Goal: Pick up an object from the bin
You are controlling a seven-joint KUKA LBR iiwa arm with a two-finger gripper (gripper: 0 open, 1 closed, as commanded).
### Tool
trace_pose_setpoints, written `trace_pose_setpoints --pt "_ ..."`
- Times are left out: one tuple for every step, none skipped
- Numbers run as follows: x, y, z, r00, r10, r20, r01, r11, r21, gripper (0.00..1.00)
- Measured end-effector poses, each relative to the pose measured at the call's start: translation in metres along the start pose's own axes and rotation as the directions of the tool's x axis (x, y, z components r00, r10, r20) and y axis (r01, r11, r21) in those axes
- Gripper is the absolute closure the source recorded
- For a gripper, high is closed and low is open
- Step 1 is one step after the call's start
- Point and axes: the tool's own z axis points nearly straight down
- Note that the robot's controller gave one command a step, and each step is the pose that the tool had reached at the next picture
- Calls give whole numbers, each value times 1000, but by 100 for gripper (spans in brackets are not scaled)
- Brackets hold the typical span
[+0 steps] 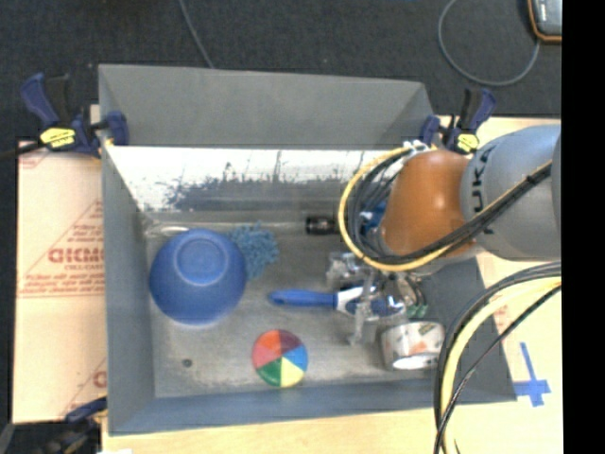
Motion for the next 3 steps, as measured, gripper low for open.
trace_pose_setpoints --pt "-19 -36 4 989 -144 28 144 990 12 0" --pt "-1 -1 -2 1000 -4 5 4 1000 1 100" --pt "-1 -1 -2 1000 -4 5 4 1000 1 100"
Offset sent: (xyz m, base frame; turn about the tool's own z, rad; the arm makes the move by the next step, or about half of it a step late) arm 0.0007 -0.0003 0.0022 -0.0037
